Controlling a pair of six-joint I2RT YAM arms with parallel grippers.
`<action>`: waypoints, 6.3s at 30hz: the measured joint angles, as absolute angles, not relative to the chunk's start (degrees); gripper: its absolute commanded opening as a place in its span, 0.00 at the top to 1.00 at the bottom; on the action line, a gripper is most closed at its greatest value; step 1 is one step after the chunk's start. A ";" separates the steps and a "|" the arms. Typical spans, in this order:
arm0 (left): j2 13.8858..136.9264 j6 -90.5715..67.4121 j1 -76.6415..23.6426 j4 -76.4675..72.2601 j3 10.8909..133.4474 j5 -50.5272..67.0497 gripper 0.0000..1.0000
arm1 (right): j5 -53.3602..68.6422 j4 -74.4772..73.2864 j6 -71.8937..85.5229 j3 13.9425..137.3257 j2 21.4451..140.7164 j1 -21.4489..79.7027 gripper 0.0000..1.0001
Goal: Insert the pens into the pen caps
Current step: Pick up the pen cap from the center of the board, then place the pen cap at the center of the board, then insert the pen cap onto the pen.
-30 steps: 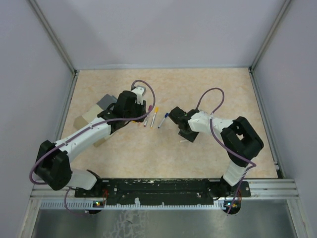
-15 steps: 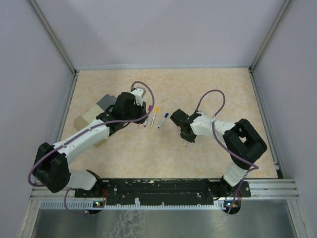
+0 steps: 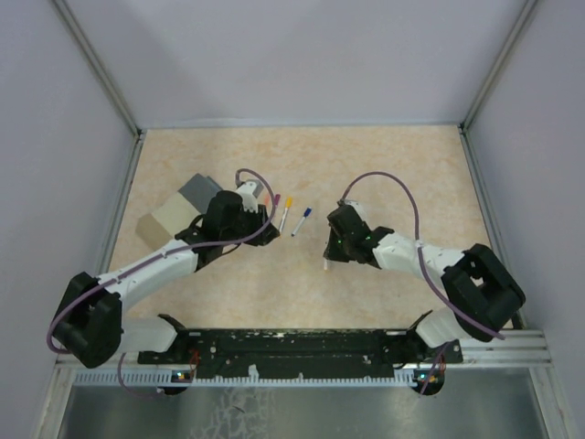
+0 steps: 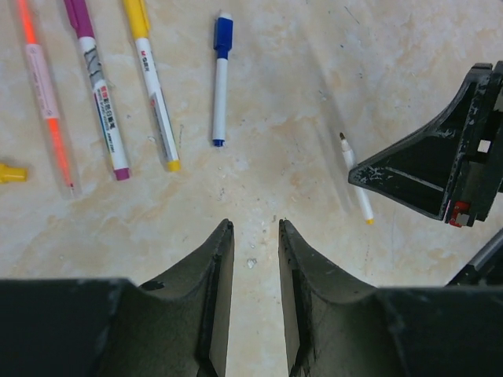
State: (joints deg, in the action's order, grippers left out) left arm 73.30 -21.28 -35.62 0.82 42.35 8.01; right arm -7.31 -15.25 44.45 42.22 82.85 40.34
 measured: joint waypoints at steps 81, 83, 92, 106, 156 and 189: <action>52.12 -19.75 -15.22 1.17 38.87 14.72 1.00 | 18.76 -1.17 16.84 64.55 96.29 40.03 0.64; 47.68 -18.13 -15.11 3.57 38.87 11.99 1.00 | 20.43 -2.92 15.31 69.28 101.43 40.14 0.64; 30.70 -14.92 -15.00 9.93 38.65 1.41 1.00 | 23.27 -10.83 8.45 92.03 118.74 43.16 0.63; 29.89 -15.18 -15.00 13.93 38.39 -0.34 1.00 | 14.50 -27.81 -2.28 117.97 138.45 48.38 0.59; 38.17 -16.60 -15.00 5.19 33.28 6.66 1.00 | -9.06 -25.82 19.35 48.56 78.02 47.81 0.91; 39.05 -16.14 -15.00 3.31 33.26 9.39 1.00 | -8.88 -35.88 25.91 49.67 89.03 47.81 0.66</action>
